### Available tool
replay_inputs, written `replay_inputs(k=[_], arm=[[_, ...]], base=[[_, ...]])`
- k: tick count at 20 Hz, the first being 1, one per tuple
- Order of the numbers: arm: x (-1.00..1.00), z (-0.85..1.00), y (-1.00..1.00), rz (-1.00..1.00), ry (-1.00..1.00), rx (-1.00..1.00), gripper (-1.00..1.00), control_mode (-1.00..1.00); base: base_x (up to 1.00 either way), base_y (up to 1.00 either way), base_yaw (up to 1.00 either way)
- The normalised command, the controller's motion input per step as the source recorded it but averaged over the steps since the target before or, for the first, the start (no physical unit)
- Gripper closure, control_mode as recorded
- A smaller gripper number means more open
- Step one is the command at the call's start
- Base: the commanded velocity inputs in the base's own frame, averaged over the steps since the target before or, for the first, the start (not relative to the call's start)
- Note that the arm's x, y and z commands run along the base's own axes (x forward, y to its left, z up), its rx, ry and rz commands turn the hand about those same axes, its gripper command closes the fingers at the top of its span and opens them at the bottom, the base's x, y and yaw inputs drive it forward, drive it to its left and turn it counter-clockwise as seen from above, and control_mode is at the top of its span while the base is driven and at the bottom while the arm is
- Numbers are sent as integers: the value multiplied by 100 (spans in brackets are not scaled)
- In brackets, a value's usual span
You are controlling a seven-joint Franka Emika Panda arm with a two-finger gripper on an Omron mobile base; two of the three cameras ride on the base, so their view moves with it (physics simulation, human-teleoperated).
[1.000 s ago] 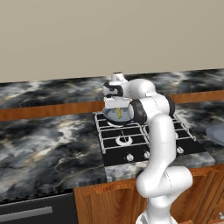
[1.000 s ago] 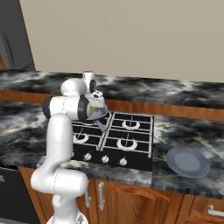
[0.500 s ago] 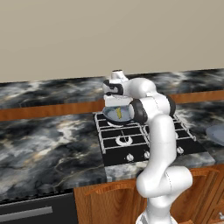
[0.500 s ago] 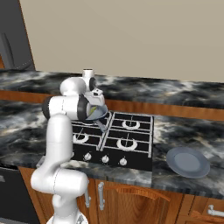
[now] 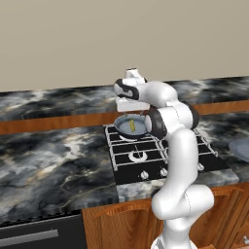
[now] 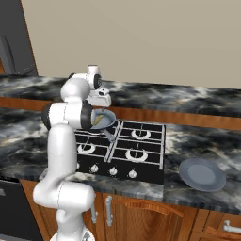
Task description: Pick up the butter stick and place it in the pan. Then turn on the burner for the pan.
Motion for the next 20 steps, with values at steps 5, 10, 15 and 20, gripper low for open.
replay_inputs(k=[5,10,15,20], arm=[[-61,17,0,0,0,0,-100,-100],[-85,6,-1,0,0,0,-100,-100],[-90,9,-16,0,0,0,-100,-100],[-70,15,-16,0,1,0,-100,-100]], base=[[0,0,0],[0,0,0],[0,0,0],[0,0,0]])
